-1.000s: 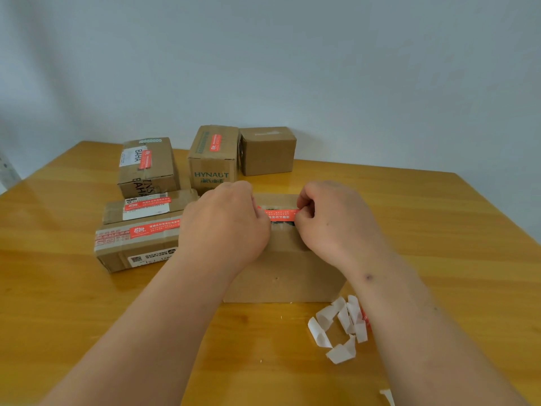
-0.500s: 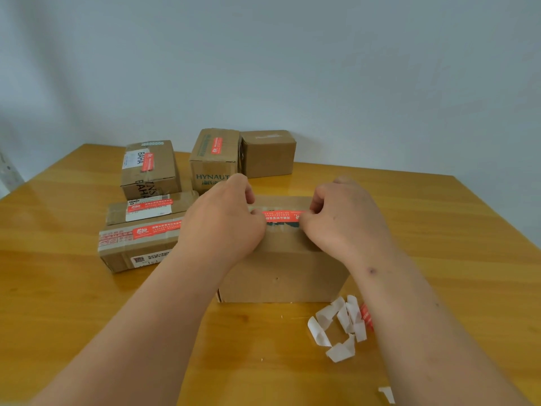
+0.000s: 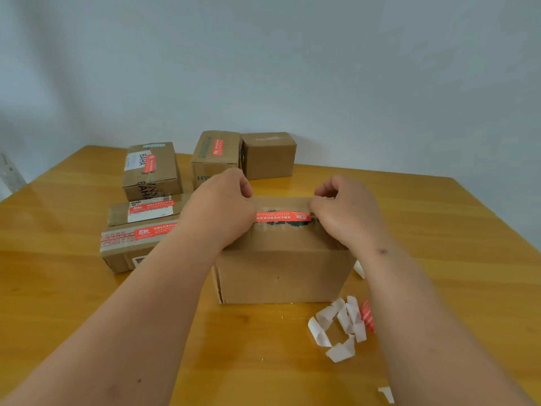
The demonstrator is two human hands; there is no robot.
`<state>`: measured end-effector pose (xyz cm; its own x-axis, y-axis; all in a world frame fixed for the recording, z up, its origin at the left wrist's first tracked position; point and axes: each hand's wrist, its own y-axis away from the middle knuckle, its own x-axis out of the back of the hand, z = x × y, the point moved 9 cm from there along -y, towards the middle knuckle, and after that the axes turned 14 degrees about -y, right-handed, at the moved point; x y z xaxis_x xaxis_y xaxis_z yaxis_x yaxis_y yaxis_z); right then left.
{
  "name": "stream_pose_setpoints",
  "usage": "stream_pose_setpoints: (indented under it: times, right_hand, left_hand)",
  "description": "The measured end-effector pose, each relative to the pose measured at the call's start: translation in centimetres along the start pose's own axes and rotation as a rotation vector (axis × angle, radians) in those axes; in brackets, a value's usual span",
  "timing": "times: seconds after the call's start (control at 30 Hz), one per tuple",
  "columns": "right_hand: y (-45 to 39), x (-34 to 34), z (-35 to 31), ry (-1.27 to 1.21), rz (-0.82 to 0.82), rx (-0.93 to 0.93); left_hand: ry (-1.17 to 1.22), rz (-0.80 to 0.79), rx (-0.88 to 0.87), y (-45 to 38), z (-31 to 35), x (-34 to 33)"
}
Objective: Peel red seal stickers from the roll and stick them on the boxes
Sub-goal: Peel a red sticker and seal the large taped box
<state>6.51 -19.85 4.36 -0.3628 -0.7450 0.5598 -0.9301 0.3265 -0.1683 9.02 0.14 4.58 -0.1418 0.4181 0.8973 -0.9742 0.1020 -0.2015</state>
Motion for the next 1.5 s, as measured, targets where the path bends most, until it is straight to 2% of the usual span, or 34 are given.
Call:
stream_pose_setpoints:
  times: [0.1,0.2,0.37,0.47,0.6,0.77,0.93,1.07,1.17,1.33,1.5]
  right_hand:
    - [0.3,-0.2,0.1,0.039,-0.013,0.010]
    - [0.5,0.3,0.4,-0.018,0.006,0.004]
    - [1.4,-0.6,-0.2,0.078,-0.098,0.063]
    - [1.4,-0.2,0.0,0.004,-0.083,0.047]
    - [1.8,-0.8,-0.3,0.105,-0.077,0.075]
    - [0.9,0.1,-0.3,0.043,-0.027,0.021]
    - [0.1,-0.9,-1.1,0.268,-0.027,-0.023]
    - [-0.4,-0.8,-1.2,0.212,-0.025,-0.039]
    - [-0.4,-1.4,-1.0,0.267,-0.075,-0.045]
    - [-1.2,0.0,0.1,0.138,-0.047,-0.023]
    - [-0.4,0.3,0.7,0.096,-0.022,-0.011]
  left_hand:
    - [-0.054,0.008,-0.013,0.3,0.3,-0.1]
    - [-0.004,0.043,-0.005,0.4,-0.1,0.0]
    - [-0.082,-0.017,-0.028,1.2,0.7,-0.4]
    - [-0.060,-0.005,-0.007,1.5,0.7,-0.3]
    - [-0.201,0.025,0.028,2.0,1.6,-0.3]
    - [-0.053,-0.009,0.034,1.1,0.7,0.1]
    - [-0.173,-0.033,0.045,0.2,1.1,0.2]
    - [-0.152,-0.032,0.041,-0.3,0.9,0.2]
    - [-0.170,-0.024,0.030,-0.3,1.0,0.0]
    - [0.022,-0.023,0.006,-0.5,-0.5,0.0]
    - [0.069,0.045,-0.035,0.4,-0.4,0.3]
